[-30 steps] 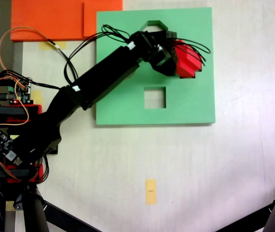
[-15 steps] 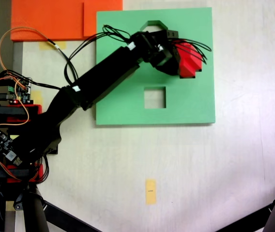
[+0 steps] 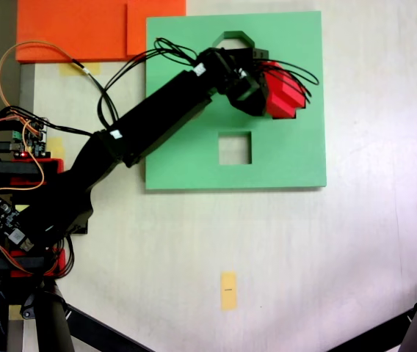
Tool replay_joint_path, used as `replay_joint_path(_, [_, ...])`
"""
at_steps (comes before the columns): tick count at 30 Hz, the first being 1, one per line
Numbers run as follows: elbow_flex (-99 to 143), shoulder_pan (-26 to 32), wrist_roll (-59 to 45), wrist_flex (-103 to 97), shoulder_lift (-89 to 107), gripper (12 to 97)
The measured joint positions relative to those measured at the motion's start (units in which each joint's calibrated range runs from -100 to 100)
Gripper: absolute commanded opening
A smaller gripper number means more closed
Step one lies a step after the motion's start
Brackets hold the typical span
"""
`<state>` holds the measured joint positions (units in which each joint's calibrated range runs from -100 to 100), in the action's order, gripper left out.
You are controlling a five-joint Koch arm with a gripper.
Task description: Put the cross columnar block into the corresponding hole
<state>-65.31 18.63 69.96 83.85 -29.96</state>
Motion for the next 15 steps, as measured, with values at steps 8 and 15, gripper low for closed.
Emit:
replay_joint_path(8, [0.0,0.0,0.6,0.1,1.1,38.7])
replay_joint_path(15, [0.0,-0.2,1.4,0.1,1.2,38.7])
